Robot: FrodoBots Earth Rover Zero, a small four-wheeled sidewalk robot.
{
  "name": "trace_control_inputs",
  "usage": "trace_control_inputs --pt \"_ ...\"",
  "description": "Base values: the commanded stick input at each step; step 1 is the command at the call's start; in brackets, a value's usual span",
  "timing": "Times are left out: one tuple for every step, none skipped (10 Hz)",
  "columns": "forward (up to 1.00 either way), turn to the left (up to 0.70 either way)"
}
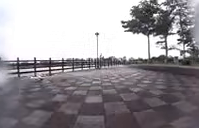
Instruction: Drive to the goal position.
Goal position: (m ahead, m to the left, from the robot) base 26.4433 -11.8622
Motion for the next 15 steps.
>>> trace_control_inputs --pt "1.0 0.0" --pt "1.0 0.0" --pt "1.0 0.0" --pt "1.0 0.0" --pt "1.0 0.0" --pt "1.0 0.0" --pt "1.0 0.0" --pt "1.0 0.0" --pt "1.0 0.0" --pt "1.0 0.0" --pt "1.0 0.0" --pt "1.0 0.0" --pt "1.0 0.0" --pt "1.0 0.0" --pt "1.0 0.0"
